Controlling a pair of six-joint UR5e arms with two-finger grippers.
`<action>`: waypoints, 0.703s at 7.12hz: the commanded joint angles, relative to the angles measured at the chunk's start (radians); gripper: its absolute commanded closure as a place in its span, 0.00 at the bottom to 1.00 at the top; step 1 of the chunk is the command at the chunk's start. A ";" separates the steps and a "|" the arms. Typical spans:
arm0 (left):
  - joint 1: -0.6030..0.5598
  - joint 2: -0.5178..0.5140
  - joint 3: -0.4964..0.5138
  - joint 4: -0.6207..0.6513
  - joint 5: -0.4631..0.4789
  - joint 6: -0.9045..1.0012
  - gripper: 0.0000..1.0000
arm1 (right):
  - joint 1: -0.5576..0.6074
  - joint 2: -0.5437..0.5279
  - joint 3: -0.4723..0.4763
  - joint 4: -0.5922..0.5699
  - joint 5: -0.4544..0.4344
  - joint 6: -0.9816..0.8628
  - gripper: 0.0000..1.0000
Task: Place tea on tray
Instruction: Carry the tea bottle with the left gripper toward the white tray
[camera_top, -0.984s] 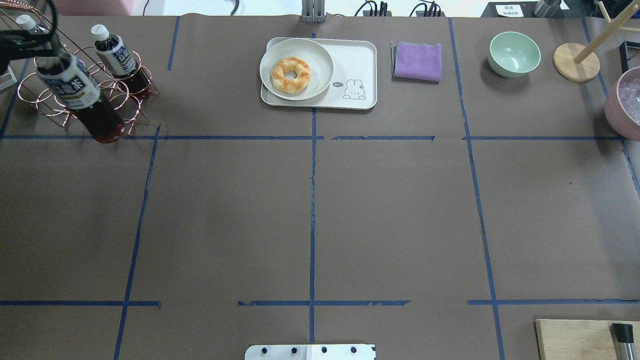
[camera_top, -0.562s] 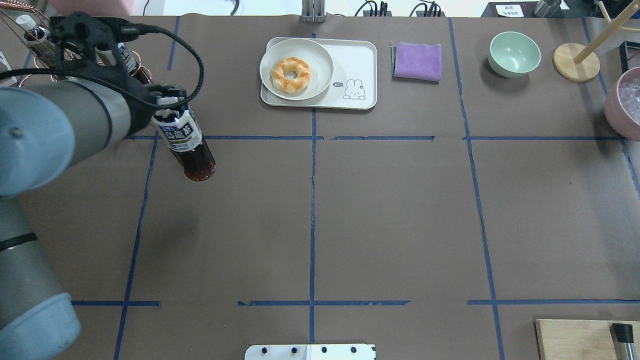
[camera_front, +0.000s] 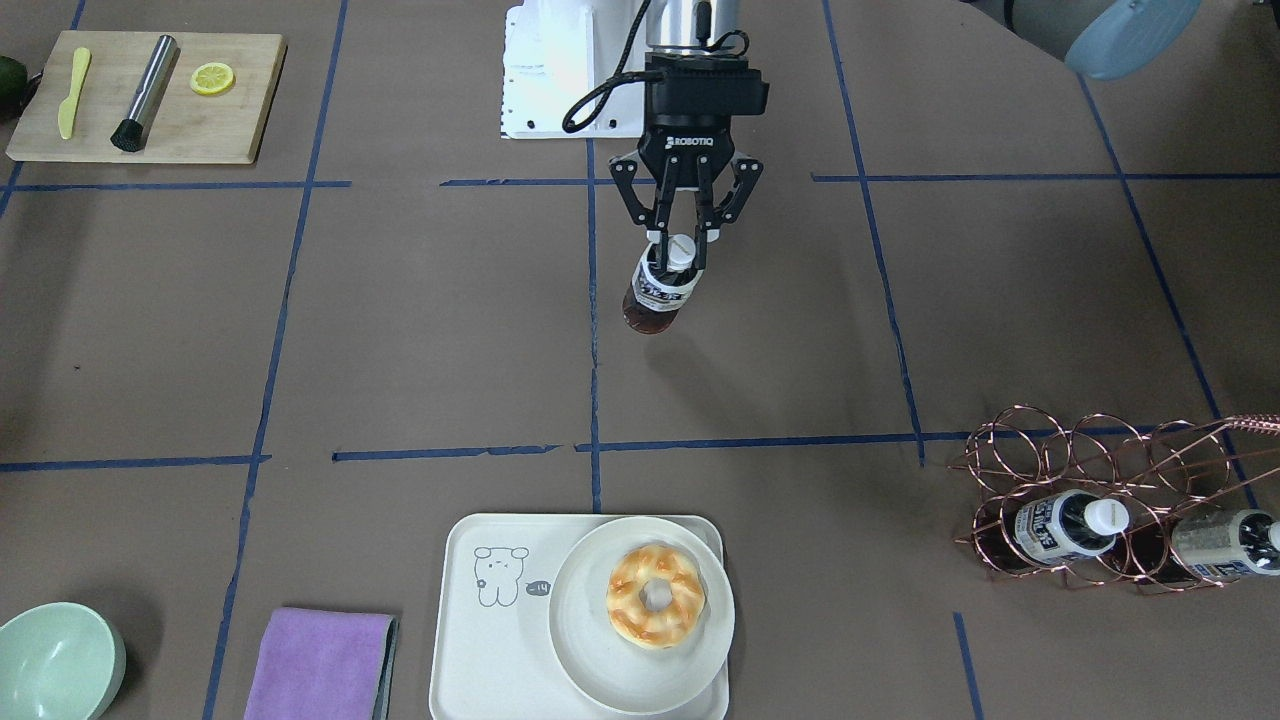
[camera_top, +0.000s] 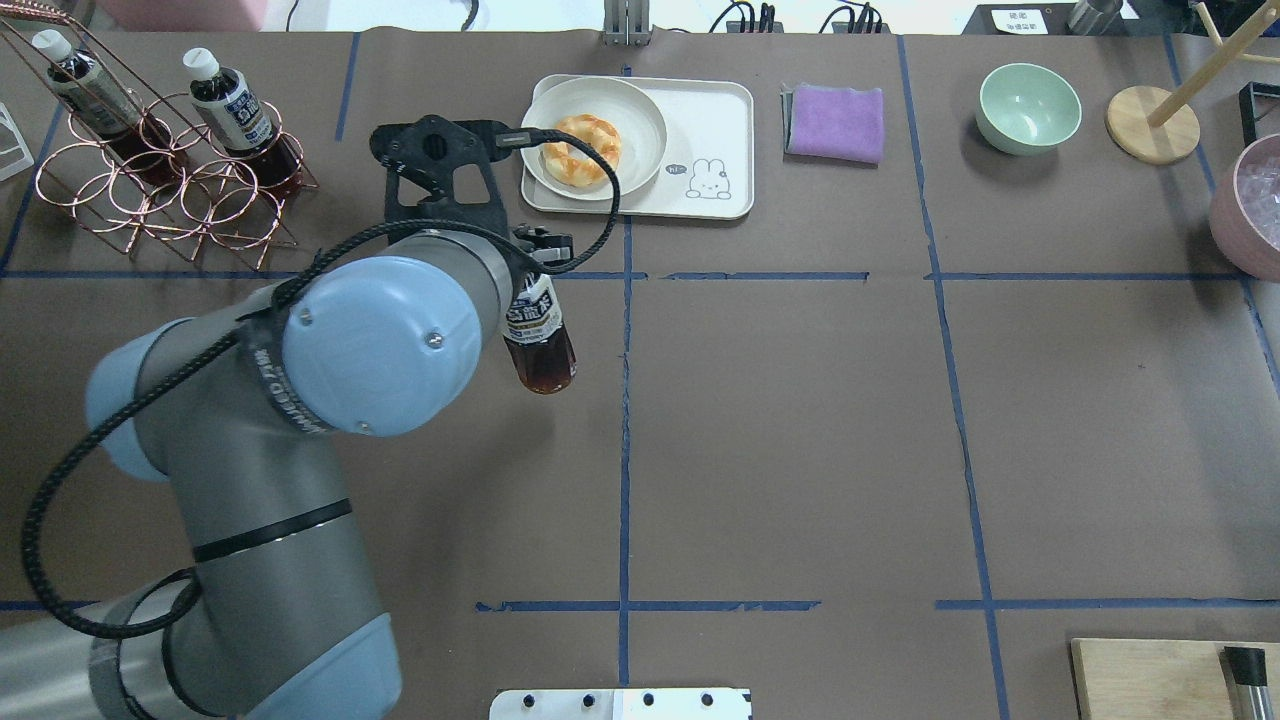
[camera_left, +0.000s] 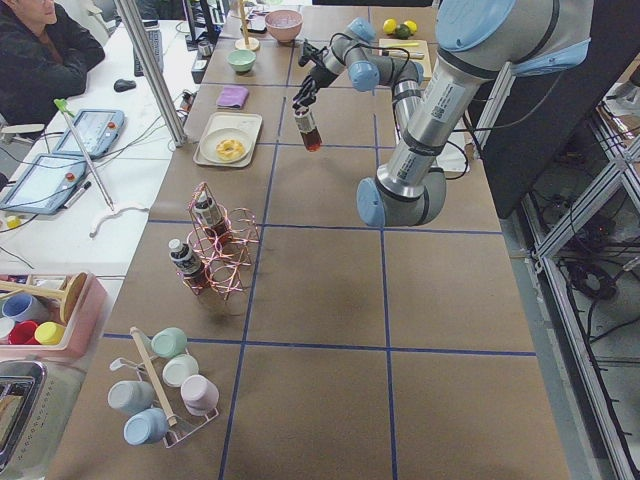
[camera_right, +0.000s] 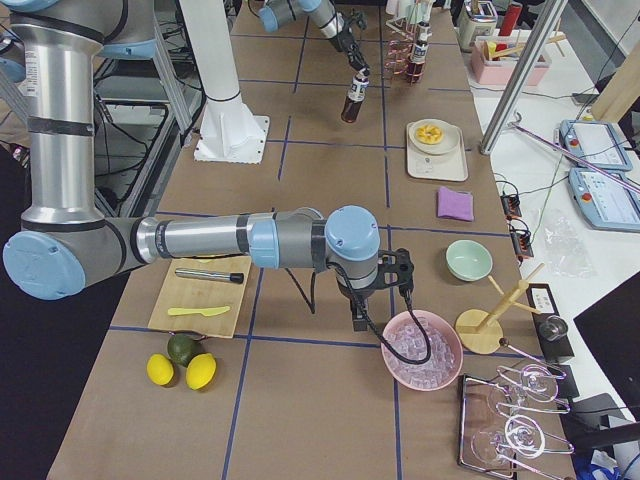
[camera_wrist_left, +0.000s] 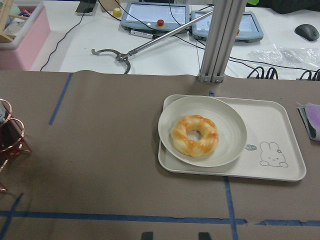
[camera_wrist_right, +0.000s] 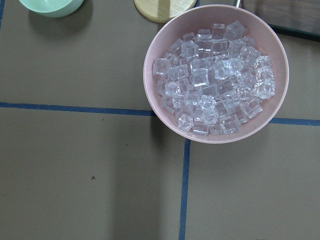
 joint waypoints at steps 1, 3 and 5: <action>0.021 -0.060 0.103 -0.058 0.004 -0.015 0.99 | 0.000 -0.003 0.003 0.000 0.002 0.000 0.00; 0.038 -0.074 0.131 -0.061 0.002 -0.033 0.99 | 0.000 -0.005 0.004 0.000 0.005 0.000 0.00; 0.044 -0.070 0.133 -0.061 0.004 -0.030 0.97 | 0.000 -0.005 0.004 0.000 0.008 0.000 0.00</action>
